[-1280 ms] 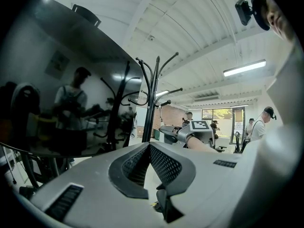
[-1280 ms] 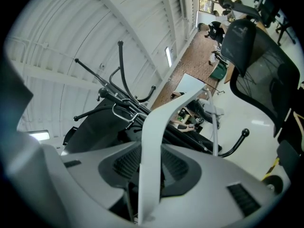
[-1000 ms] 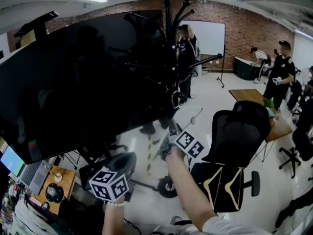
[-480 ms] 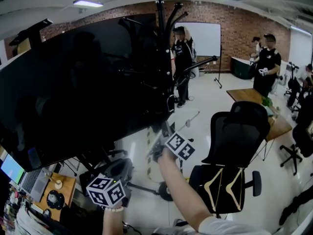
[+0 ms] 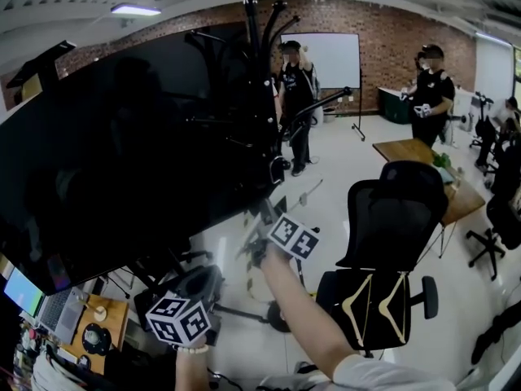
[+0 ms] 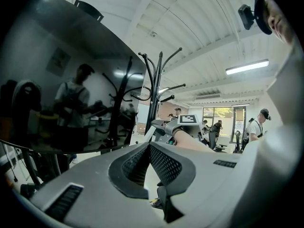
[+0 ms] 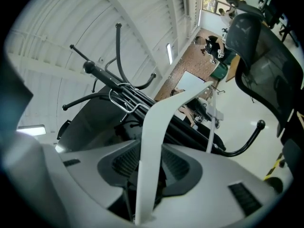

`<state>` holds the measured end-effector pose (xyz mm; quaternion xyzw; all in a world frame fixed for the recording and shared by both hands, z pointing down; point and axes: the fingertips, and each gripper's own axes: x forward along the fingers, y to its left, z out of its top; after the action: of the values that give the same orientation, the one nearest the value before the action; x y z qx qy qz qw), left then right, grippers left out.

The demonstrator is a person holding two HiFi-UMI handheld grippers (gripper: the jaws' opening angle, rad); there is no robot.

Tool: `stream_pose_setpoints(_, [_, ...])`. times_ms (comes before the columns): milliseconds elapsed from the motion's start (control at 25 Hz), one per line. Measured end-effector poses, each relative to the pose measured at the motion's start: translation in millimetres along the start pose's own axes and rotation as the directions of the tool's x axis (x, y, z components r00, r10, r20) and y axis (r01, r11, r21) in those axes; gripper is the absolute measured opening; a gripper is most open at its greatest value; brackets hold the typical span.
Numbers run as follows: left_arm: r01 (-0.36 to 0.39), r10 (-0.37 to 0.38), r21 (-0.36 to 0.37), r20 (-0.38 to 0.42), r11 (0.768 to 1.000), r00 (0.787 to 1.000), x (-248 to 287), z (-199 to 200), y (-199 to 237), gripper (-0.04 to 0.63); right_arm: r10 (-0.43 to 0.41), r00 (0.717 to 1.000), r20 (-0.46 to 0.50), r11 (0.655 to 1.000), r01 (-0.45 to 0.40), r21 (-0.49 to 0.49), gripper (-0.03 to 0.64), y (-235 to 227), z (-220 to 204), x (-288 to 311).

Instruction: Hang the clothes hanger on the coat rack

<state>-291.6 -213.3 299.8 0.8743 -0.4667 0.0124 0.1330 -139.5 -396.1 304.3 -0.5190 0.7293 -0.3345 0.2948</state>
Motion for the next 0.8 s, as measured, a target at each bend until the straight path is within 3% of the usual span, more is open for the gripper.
stream_pose_setpoints(800, [-0.018,0.018,-0.011,0.002,1.0,1.0,-1,-5,0,-0.009,0.051,0.998,-0.041,0.999,-0.05,0.014,0.169,11,-9,8])
